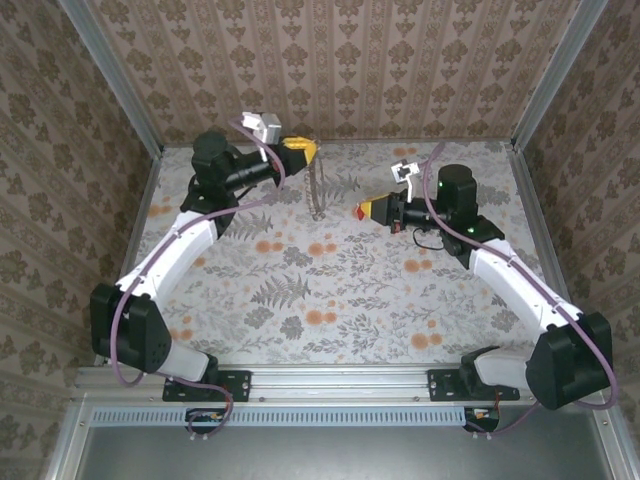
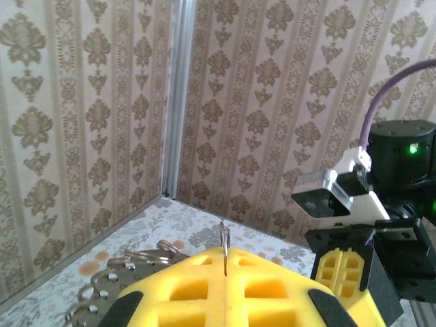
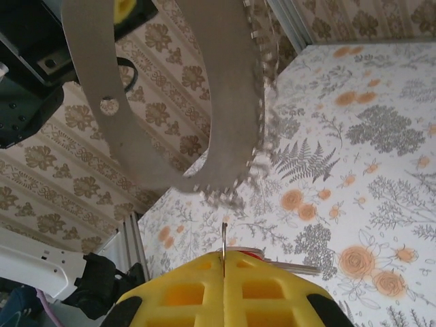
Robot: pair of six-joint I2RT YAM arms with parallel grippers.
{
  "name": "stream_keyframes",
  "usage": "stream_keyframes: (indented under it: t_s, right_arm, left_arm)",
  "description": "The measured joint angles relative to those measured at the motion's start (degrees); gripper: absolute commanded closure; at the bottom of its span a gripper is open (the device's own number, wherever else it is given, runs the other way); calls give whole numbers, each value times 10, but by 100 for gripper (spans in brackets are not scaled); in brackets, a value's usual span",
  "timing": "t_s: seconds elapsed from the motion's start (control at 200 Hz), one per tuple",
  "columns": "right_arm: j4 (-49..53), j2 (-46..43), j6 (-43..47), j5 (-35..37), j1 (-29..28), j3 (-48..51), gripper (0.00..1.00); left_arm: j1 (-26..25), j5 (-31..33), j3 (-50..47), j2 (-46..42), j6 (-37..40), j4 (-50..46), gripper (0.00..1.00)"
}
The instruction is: Put the keys on the keyring
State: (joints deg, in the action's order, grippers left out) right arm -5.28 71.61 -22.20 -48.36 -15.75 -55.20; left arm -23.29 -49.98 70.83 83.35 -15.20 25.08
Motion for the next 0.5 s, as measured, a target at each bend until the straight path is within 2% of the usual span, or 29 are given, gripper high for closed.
stream_keyframes:
  t_s: [0.5]
  right_arm:
    - [-59, -53, -2, 85, 8, -11, 100]
  left_arm:
    - [-42, -2, 63, 34, 83, -34, 100]
